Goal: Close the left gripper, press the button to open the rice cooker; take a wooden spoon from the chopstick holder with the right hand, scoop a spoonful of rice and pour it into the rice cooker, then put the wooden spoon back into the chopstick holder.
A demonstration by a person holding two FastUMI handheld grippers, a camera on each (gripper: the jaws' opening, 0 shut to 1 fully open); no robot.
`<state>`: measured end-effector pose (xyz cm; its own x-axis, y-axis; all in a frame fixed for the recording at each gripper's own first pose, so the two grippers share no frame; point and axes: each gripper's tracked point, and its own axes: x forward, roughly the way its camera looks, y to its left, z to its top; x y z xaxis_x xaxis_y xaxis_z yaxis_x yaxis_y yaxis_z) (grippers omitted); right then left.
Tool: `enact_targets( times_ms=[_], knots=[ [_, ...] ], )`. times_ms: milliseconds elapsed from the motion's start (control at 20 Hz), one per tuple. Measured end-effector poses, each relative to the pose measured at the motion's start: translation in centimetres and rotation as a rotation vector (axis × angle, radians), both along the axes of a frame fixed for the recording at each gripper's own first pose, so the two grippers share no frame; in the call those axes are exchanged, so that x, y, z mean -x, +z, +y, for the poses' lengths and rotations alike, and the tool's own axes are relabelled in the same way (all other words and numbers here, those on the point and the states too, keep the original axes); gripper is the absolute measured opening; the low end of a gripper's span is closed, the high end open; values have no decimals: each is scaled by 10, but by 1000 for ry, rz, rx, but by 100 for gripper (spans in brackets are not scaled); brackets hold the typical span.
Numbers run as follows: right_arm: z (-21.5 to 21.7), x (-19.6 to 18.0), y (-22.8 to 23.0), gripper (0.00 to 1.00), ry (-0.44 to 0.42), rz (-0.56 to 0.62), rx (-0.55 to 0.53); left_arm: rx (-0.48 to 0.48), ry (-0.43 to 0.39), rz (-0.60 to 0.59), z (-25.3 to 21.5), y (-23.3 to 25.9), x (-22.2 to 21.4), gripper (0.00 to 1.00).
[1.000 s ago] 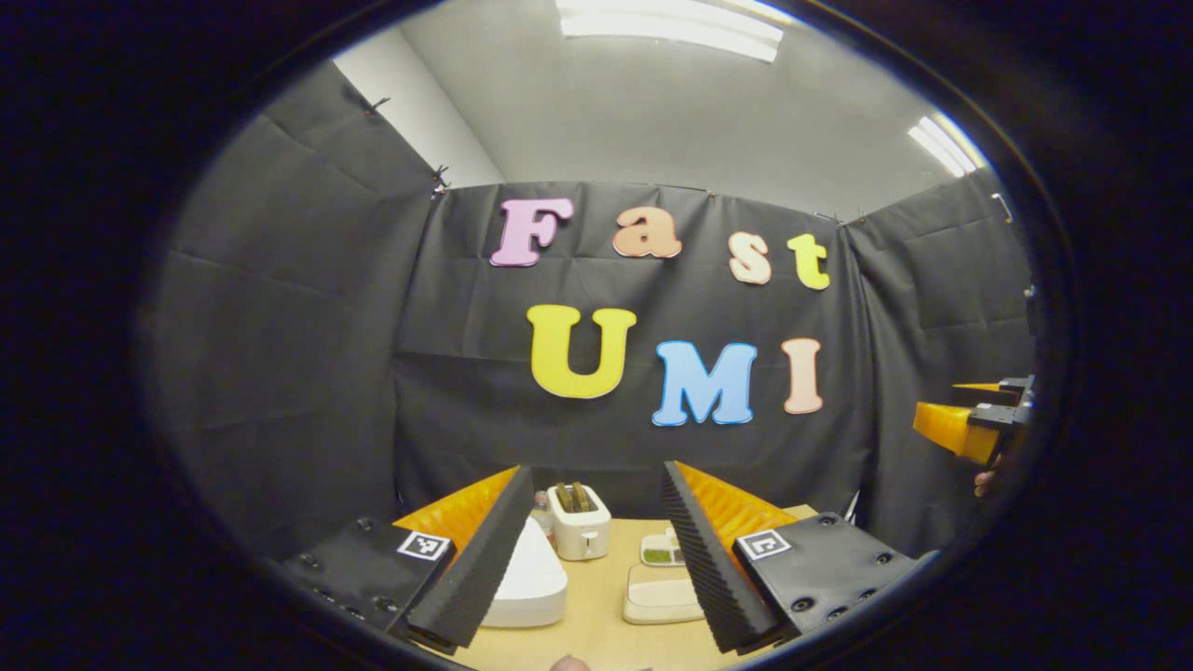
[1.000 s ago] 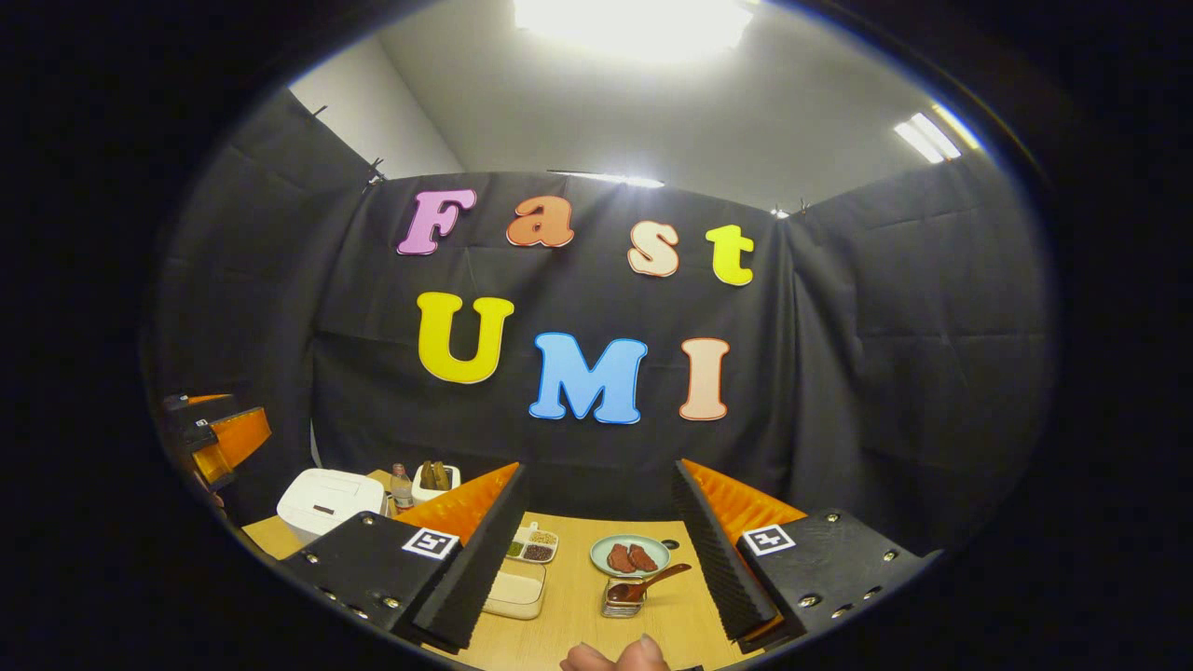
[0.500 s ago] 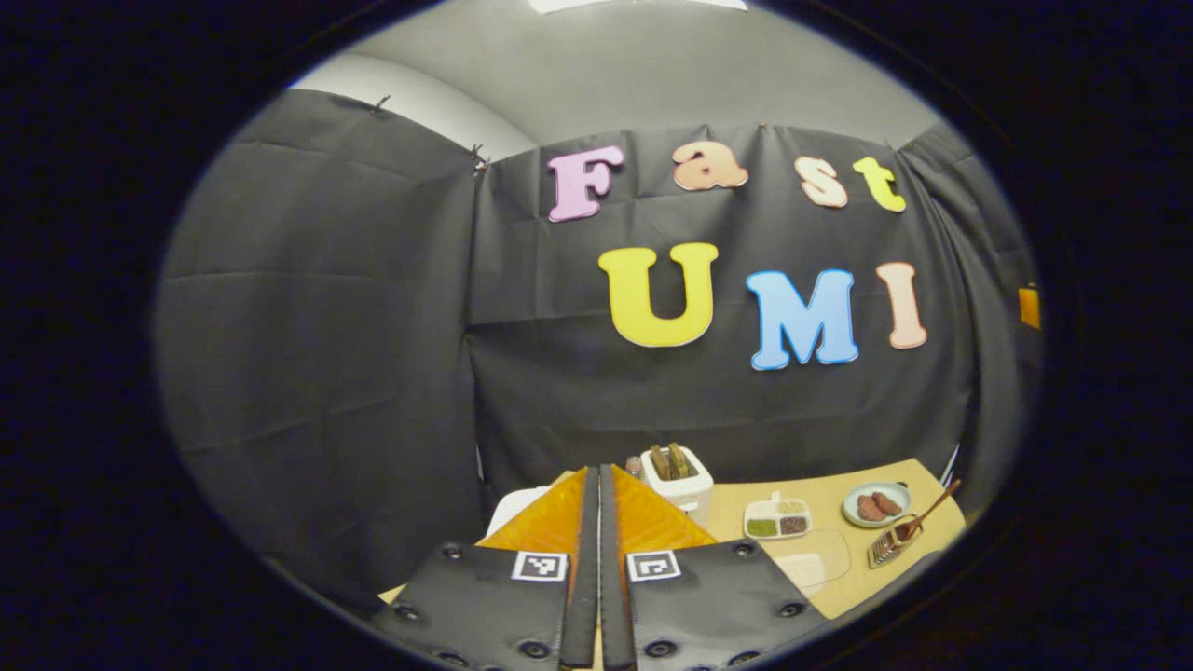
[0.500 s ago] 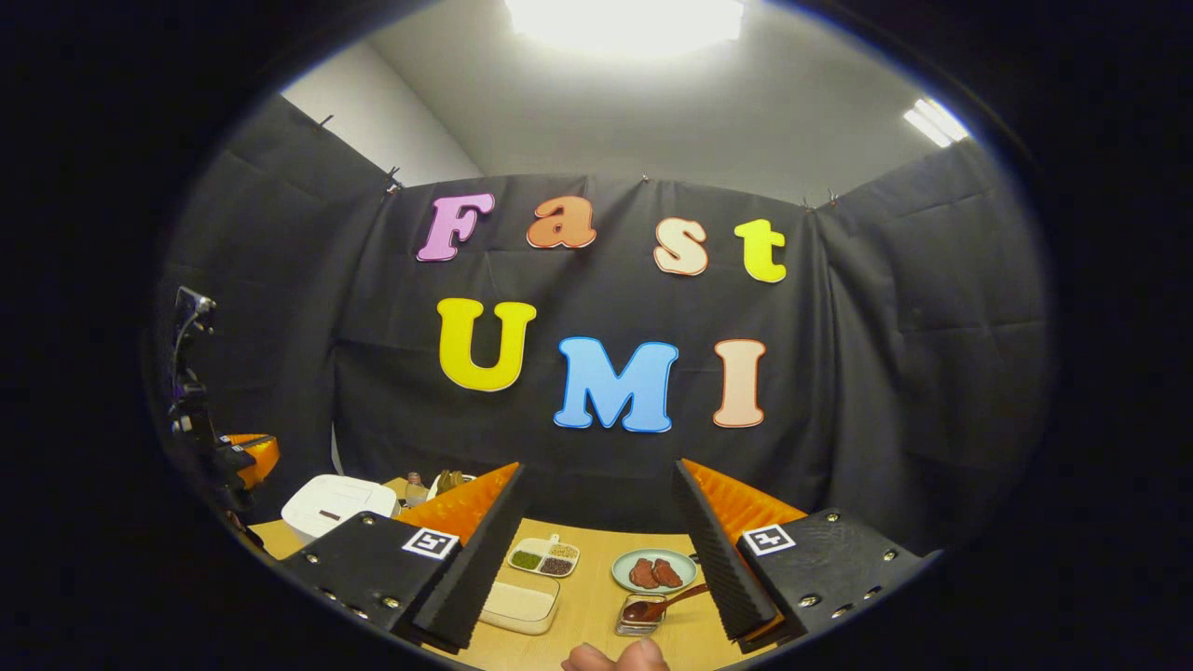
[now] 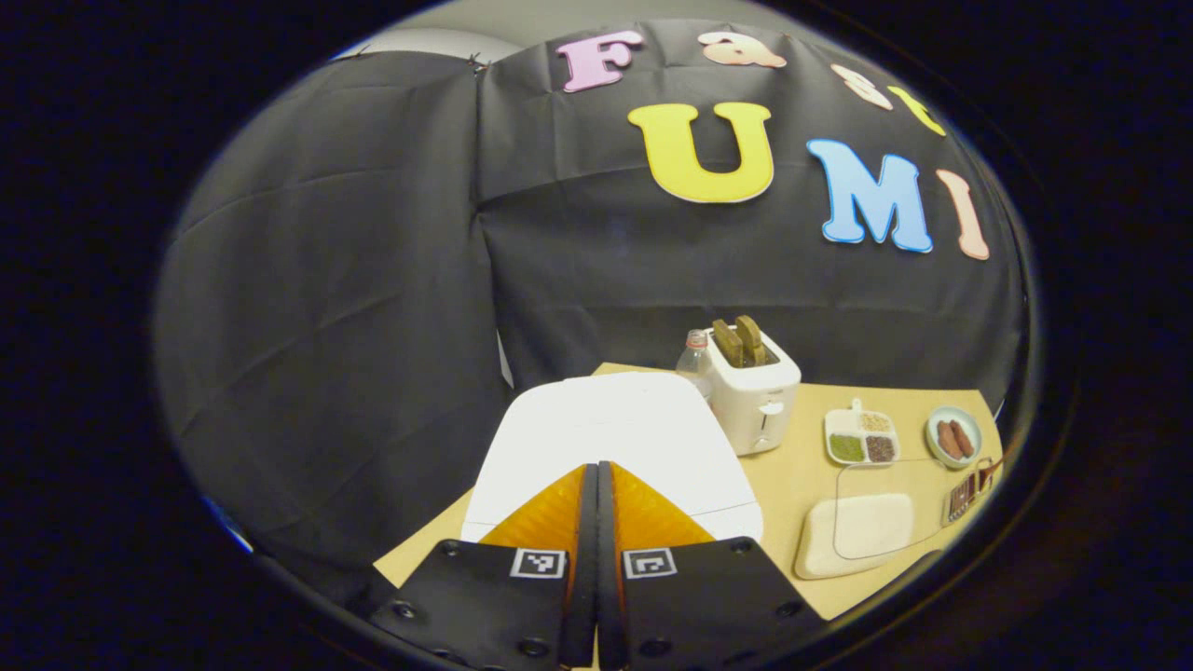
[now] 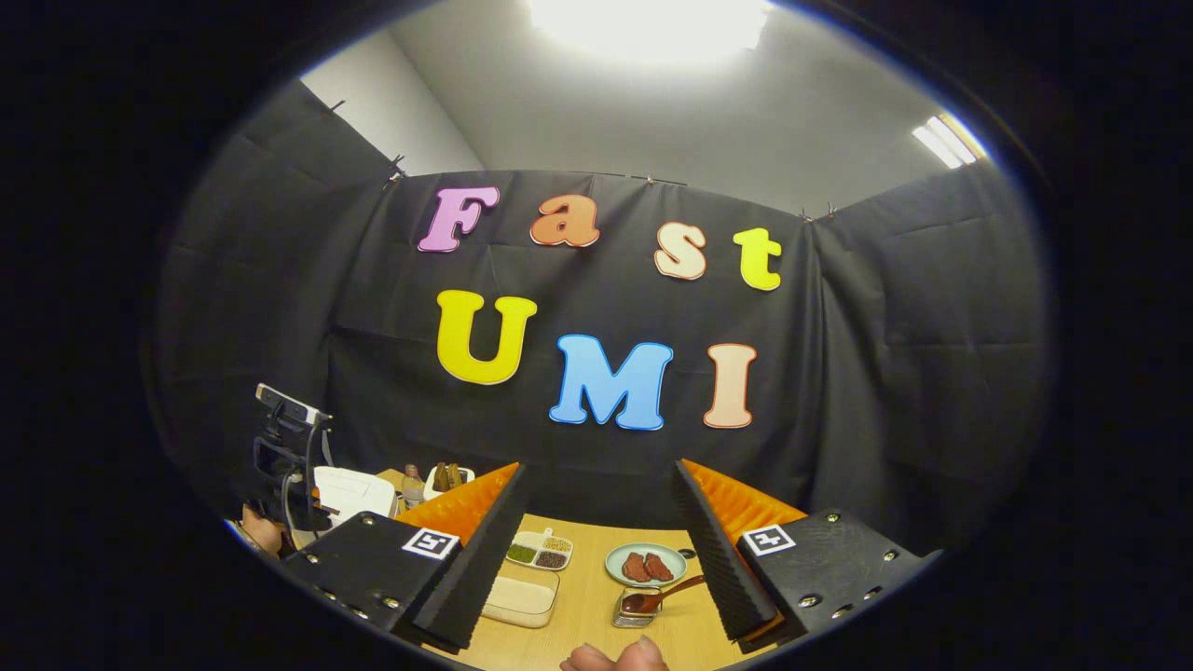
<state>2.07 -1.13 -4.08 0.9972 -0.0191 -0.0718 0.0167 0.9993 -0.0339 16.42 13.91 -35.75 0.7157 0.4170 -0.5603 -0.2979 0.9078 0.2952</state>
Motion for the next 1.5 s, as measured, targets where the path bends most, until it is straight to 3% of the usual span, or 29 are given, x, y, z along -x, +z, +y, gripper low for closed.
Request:
enact_targets(
  times_ms=[250,500,700,800,900,1100,1350,1500],
  knots=[
    [10,4,6,95,-20,3,33,29,61,102,14,-41,2,7],
    [21,8,1,95,-18,28,38,-7,55,138,19,-53,-4,9],
    [33,12,1,95,-6,32,29,129,92,202,18,-55,-2,9],
    [37,18,3,95,-5,29,22,135,61,208,20,-54,-1,9],
    [42,22,4,95,1,22,25,127,37,170,19,-41,-3,9],
    [37,27,5,95,-10,22,31,60,6,-74,15,40,-13,8],
    [25,30,1,95,-34,23,21,243,-13,-181,-4,77,19,9],
    [10,25,-20,95,-61,53,14,274,-25,-218,-4,92,48,8]
  ],
)
